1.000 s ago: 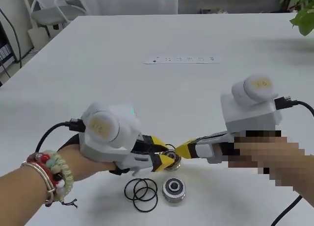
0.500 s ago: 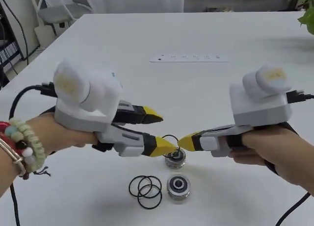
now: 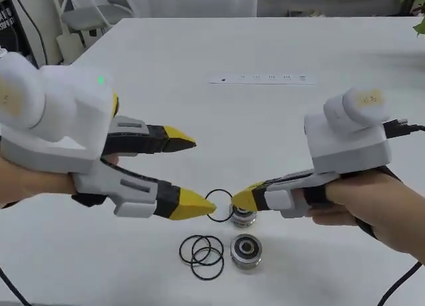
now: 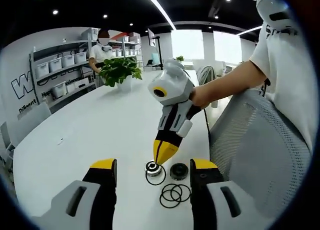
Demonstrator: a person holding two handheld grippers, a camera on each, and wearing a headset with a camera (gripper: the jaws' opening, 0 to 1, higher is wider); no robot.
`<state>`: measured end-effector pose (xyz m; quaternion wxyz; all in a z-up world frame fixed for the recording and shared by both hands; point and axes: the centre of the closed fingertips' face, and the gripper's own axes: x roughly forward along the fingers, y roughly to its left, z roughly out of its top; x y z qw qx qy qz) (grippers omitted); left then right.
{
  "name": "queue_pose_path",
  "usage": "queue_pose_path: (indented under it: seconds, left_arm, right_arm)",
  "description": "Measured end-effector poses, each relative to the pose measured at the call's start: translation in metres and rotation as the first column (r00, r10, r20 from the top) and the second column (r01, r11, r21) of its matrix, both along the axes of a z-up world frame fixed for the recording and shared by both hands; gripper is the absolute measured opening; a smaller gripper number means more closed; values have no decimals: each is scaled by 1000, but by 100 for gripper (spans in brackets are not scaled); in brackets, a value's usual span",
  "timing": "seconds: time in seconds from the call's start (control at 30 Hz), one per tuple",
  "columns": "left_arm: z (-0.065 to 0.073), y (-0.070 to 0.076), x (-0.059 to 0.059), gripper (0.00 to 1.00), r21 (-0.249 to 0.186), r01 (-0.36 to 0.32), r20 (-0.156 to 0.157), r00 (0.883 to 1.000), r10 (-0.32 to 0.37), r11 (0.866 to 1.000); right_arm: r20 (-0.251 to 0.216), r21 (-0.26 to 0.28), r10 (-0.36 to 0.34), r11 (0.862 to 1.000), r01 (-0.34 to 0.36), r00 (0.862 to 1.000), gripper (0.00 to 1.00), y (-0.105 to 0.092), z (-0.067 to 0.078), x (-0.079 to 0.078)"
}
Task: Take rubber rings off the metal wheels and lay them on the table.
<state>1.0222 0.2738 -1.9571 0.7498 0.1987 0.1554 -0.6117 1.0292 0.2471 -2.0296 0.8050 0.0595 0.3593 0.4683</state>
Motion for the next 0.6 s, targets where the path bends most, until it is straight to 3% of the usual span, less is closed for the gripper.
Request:
queue_pose_path:
  seconds: [0.33,0.6]
  left_arm:
    - [-4,41,-16,68,16,-60,-5,998,60,998]
    - [-16,71,-27,71,7,-151,-44,988,151,988]
  right_arm:
    - [-28,-29,86,996,-87,996,0,14,-12,-15]
    - [-69,-58,124,990,-129,990,0,17,-23,-25]
